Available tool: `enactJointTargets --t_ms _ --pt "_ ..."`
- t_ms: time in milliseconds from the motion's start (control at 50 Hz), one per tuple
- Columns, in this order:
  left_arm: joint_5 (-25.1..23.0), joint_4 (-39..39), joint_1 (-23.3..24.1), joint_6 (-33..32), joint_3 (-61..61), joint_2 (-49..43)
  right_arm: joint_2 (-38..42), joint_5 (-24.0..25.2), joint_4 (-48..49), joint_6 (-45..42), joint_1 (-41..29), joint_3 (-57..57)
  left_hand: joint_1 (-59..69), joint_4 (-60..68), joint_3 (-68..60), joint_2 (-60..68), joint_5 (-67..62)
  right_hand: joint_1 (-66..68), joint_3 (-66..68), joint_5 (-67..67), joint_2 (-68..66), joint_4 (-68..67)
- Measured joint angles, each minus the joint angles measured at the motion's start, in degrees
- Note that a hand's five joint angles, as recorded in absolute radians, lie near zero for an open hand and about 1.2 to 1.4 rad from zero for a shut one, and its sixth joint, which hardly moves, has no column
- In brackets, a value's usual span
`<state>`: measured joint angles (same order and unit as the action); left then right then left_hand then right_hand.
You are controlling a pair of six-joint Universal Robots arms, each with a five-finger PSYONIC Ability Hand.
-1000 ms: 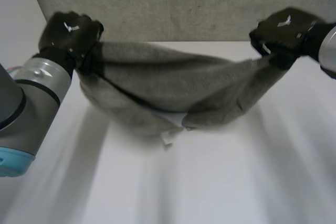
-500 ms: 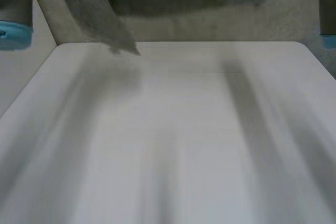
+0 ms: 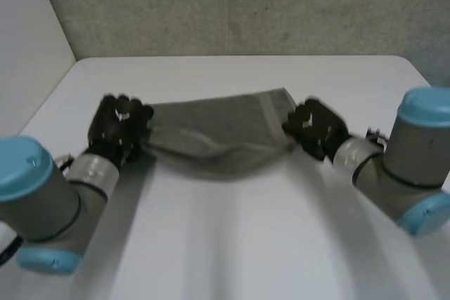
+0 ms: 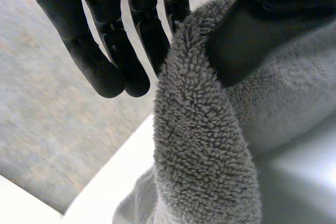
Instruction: Fold the towel.
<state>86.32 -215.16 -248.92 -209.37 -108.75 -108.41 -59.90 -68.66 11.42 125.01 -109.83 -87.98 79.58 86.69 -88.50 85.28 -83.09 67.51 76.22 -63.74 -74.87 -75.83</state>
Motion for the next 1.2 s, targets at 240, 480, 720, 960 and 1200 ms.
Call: enactJointTargets --t_ms 240,480,720,960,1200 --pt "-0.1 -0.5 0.1 -6.1 -9.2 6.3 -7.4 -0.7 -1.6 2.0 1.2 -5.6 0.0 0.0 0.0 0.0 0.0 -54.0 -62.9 60.4 61.2 61.6" --pt "0.0 -0.3 0.7 -5.8 -12.8 12.6 -7.8 -0.7 -25.1 21.3 1.7 10.5 0.0 0.0 0.1 0.0 0.0 -54.0 -62.9 60.4 61.3 61.6" --pt "0.0 -0.4 0.6 -5.6 -13.7 12.6 8.0 -1.7 -40.3 30.8 2.1 26.1 0.0 0.0 0.1 0.0 0.0 -51.1 -60.2 57.0 59.2 60.1" --pt "0.0 -0.4 -0.2 -5.5 -13.4 12.0 4.8 -1.6 -33.7 35.2 3.3 14.5 0.0 0.0 0.1 0.0 0.0 -51.1 -60.2 57.0 59.2 60.1" --pt "0.0 -0.6 -0.3 -5.5 -13.6 11.8 4.8 -2.2 -25.1 38.5 2.9 8.8 0.0 0.0 0.2 0.0 0.0 -12.2 -21.2 18.1 19.4 20.8"
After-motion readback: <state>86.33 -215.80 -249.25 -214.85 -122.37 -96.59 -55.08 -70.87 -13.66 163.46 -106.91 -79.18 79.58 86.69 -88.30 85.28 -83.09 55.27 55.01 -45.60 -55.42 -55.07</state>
